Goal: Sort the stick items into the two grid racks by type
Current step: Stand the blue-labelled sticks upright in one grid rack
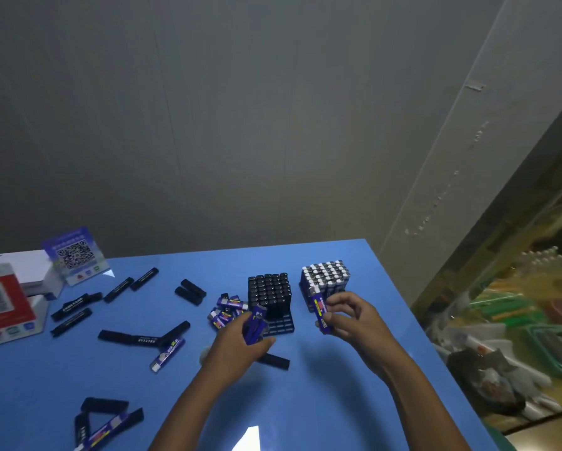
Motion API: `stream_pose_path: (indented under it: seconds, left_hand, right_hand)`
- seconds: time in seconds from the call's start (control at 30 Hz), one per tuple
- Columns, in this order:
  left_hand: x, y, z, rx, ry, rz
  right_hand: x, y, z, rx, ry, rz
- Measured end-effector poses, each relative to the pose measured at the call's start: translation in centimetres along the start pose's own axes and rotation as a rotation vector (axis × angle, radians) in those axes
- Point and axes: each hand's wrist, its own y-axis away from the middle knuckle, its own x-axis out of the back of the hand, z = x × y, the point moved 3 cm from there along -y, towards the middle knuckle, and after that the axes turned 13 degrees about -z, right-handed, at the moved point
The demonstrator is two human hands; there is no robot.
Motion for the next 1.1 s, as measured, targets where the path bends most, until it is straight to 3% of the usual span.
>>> stream_pose_path:
  seconds: [0.3,0.67,0.87,1.1]
  left_hand:
    - [-2.8,-2.9,2.1,-0.012,0.045,0.105]
    - [-10.1,-7.7,4.5,0.036,0.1,0.201]
    - [-12.4,-9.0,4.0,0.064,0.121,0.225]
    - [-12.8,-11.2,3.7,0.088,0.092,0.237]
  right_hand:
    - [4.8,-2.8,-1.2,0.095,0.308,-0.124]
    - [13.7,-6.8,-1.3,0.143,0.767,0.011]
    - [16.8,-8.6,0.3,0.132,0.88,-0.025]
    - [18.5,-11.0,1.1,0.073,0.808,0.012]
